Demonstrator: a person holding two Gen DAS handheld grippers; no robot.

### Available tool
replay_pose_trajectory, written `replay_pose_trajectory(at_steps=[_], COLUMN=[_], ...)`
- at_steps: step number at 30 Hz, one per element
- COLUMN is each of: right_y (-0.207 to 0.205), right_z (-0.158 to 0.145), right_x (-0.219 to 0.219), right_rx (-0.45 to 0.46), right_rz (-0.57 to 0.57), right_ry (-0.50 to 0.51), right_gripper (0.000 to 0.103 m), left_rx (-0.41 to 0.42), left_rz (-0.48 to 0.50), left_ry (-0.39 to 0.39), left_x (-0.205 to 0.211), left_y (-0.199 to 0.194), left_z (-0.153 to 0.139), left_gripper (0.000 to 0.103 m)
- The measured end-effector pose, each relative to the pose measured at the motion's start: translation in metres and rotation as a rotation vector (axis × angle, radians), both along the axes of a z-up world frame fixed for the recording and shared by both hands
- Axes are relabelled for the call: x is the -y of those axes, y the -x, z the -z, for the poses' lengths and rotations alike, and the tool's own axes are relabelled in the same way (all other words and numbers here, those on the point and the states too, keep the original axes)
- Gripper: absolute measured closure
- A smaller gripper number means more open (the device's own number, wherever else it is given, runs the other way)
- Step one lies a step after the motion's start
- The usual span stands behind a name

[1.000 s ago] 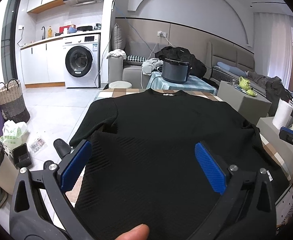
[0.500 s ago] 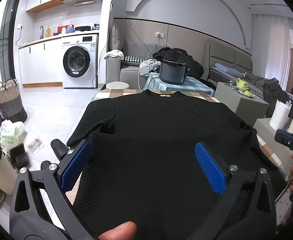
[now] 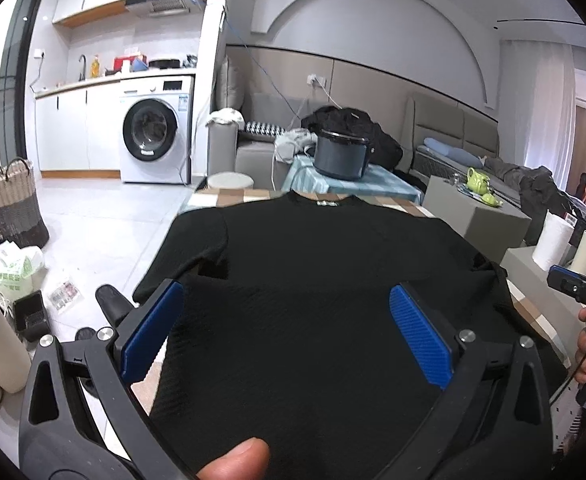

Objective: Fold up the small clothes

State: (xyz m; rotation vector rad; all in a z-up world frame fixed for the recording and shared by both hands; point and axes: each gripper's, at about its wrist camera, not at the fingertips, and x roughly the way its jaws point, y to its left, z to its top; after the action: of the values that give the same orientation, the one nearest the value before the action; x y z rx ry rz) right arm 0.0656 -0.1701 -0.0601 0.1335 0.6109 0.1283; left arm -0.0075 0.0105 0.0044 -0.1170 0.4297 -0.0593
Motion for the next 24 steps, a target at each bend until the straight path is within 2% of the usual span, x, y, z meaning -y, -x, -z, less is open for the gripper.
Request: replay_pose_trajectory(at_steps=[7,10,14,18,24], right_y=[0.003,0.001,-0.002,-0.003,-0.004], right_z=[-0.005,-0.007,-0.014,-0.029,-0.065], right_x=[0.002,0.007,0.014,0.017,0.019], right_rx=[0.014,0.013,0.018,0.044,0.106], right_rz=[0.015,0.028,0.048,0.062,0.066], right_ry=[-0.023,-0.068,-0.1,-0.102,-0.107], right_gripper=[0.0,0.0,0.0,0.0,0.0], left_rx=[-0.004,-0.004,-0.028,-0.059,-0.071], left_rz=[-0.022,-0.043,-0.059,-0.075,-0.115], left_ry=[0.026,0.024,0.071,0.086,0.05], left_x=[-0.011,-0.015,-0.027,-0.036,-0.041], left_y=[0.001,0.002,-0.004,-0.012,-0.024], left_z=[-0.006,-0.008,-0.007,-0.012,-0.032], left_gripper=[0.0,0.0,0.0,0.0,0.0])
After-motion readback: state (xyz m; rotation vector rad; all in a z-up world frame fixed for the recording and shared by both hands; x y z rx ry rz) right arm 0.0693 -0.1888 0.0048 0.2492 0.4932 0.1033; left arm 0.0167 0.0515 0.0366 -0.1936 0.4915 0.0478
